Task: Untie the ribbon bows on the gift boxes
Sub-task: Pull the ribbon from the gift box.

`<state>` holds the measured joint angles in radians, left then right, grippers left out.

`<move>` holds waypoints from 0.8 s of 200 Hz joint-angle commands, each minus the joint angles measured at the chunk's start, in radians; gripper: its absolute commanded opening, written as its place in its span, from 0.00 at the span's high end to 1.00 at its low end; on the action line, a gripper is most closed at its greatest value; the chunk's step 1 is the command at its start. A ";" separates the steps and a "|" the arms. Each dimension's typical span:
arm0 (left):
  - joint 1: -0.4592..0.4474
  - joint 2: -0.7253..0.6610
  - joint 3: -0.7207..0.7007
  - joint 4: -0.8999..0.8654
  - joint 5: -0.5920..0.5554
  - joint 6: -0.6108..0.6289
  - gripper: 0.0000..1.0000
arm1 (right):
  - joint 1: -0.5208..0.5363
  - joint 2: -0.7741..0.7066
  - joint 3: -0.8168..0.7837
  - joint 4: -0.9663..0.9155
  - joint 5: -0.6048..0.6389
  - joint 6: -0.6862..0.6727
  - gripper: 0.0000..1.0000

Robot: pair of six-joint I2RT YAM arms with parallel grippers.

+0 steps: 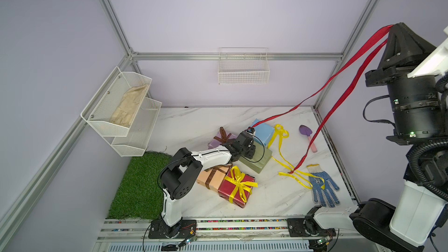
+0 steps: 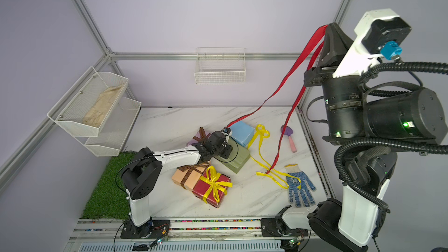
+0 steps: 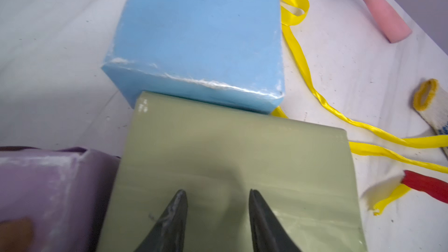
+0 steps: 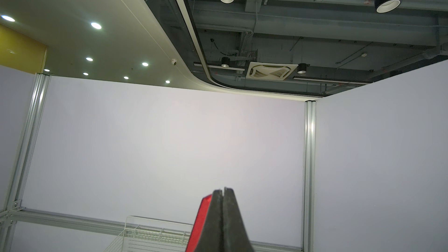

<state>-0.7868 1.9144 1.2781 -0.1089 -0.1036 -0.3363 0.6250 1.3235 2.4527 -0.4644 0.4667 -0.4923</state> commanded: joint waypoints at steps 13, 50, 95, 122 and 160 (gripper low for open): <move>0.054 -0.100 0.011 -0.057 -0.035 -0.023 0.55 | 0.007 -0.046 -0.040 0.032 0.021 -0.017 1.00; 0.081 -0.167 0.011 -0.085 0.002 0.068 0.51 | 0.007 -0.087 -0.058 0.037 0.027 -0.018 1.00; 0.173 -0.205 0.070 -0.253 -0.070 0.039 0.43 | 0.007 -0.090 -0.045 0.030 0.035 -0.031 1.00; 0.297 -0.212 0.059 -0.290 -0.010 -0.026 0.39 | 0.007 -0.090 -0.048 0.025 0.033 -0.027 1.00; 0.388 -0.243 0.024 -0.291 0.017 -0.035 0.38 | 0.006 -0.091 -0.063 0.021 0.037 -0.022 1.00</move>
<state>-0.4179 1.7443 1.3033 -0.3859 -0.1192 -0.3481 0.6250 1.2312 2.4008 -0.4484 0.4839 -0.5003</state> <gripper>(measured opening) 0.618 0.041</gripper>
